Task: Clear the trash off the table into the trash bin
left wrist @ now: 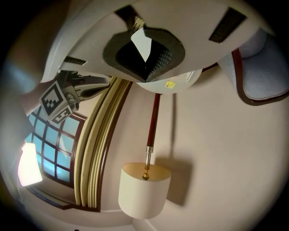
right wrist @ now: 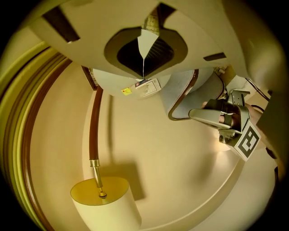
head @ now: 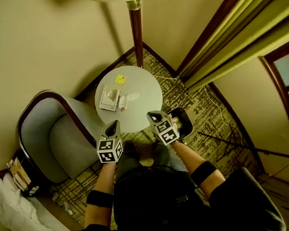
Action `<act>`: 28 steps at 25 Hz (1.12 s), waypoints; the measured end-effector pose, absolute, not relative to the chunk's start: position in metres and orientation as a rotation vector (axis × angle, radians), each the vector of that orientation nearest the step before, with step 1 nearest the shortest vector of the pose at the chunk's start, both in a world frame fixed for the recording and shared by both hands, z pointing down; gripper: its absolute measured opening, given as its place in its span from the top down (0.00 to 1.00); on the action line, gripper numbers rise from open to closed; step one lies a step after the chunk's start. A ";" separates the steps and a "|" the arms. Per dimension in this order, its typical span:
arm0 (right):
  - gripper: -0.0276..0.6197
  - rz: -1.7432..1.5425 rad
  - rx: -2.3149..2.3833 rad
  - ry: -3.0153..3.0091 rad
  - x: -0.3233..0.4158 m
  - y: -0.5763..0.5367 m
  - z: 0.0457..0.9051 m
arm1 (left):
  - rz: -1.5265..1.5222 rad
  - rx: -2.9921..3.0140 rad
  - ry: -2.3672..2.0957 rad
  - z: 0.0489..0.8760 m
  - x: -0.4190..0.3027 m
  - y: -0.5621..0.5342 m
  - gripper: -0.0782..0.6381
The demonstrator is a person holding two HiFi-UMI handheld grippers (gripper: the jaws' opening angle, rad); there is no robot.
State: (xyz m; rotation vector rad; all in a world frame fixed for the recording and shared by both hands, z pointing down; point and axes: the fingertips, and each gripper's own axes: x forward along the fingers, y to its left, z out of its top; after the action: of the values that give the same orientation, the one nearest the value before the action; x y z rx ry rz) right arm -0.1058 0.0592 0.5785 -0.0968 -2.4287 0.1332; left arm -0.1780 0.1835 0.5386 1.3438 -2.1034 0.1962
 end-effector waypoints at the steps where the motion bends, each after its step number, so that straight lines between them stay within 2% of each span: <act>1: 0.95 0.108 -0.119 -2.424 -0.107 0.056 0.582 | 0.189 1.325 -2.108 0.540 -0.176 0.181 0.89; 3: 0.91 0.042 -0.163 -2.405 -0.113 0.049 0.593 | 0.175 1.298 -2.116 0.545 -0.174 0.174 0.89; 9: 0.89 -0.165 -0.246 -2.266 -0.130 0.034 0.636 | 0.182 1.313 -2.045 0.568 -0.163 0.159 0.89; 11: 0.82 -0.193 -0.253 -2.243 -0.138 0.031 0.646 | 0.205 1.339 -2.022 0.573 -0.165 0.157 0.89; 14: 0.66 -0.234 -0.298 -2.201 -0.152 0.028 0.673 | 0.202 1.351 -2.008 0.583 -0.175 0.153 0.89; 18: 0.64 -0.294 -0.353 -2.156 -0.175 0.025 0.715 | 0.211 1.343 -1.983 0.594 -0.187 0.148 0.89; 19: 0.62 -0.314 -0.365 -2.140 -0.180 0.024 0.725 | 0.204 1.339 -1.986 0.595 -0.190 0.147 0.89; 21: 0.50 -0.342 -0.380 -2.106 -0.187 0.020 0.751 | 0.189 1.324 -1.998 0.604 -0.196 0.144 0.89; 28: 0.49 -0.374 -0.401 -2.058 -0.227 0.012 0.820 | 0.092 1.296 -1.994 0.631 -0.209 0.128 0.89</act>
State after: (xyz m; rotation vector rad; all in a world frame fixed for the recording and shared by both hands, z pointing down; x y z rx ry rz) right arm -0.2271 0.0121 0.8197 -0.4008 -2.0578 -0.3738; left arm -0.2089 0.1281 0.6313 1.2955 -1.9937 0.0916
